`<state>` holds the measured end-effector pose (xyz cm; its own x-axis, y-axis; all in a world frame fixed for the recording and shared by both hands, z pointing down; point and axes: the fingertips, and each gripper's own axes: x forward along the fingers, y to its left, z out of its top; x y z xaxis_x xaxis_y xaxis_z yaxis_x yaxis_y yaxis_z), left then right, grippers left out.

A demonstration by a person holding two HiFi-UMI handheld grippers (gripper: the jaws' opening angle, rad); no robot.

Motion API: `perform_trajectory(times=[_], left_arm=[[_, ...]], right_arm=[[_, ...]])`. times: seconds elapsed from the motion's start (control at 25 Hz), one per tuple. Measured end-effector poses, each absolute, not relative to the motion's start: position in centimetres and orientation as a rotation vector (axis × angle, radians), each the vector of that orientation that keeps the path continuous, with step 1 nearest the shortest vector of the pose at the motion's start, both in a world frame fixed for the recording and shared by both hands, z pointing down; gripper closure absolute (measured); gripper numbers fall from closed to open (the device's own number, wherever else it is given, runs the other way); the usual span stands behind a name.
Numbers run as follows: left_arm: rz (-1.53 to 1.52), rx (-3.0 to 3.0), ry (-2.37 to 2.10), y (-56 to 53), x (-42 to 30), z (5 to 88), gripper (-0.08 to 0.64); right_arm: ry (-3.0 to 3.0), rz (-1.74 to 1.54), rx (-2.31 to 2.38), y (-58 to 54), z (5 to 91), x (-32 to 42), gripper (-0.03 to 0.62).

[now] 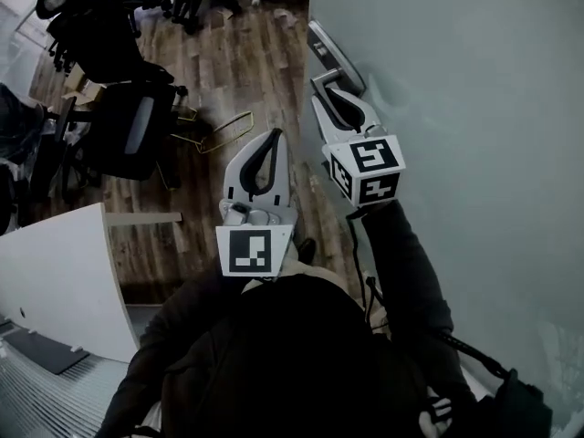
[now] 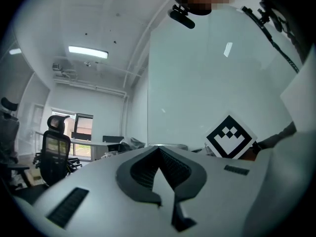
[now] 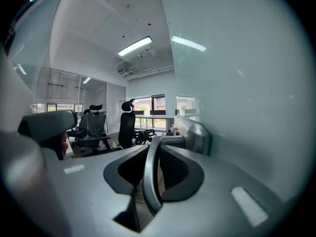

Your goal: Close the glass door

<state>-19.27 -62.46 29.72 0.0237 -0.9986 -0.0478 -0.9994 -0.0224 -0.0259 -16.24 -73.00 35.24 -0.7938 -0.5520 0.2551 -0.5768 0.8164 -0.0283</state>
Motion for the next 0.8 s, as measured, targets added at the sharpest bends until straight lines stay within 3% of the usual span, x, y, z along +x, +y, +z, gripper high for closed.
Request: perform_trajectory(times=[0.28,0.8], left_arm=[[0.066,-1.989,2.382,-51.5,-27.8,30.9,0.563],[0.027,-1.7,2.576,-35.6,-31.5,31.4,0.563]], right_arm=[[-2.816,0.114,0.692,-61.9,35.4,-23.4,0.524],[-2.902,0.084,0.335,-45.7,35.8,-28.9,0.525]])
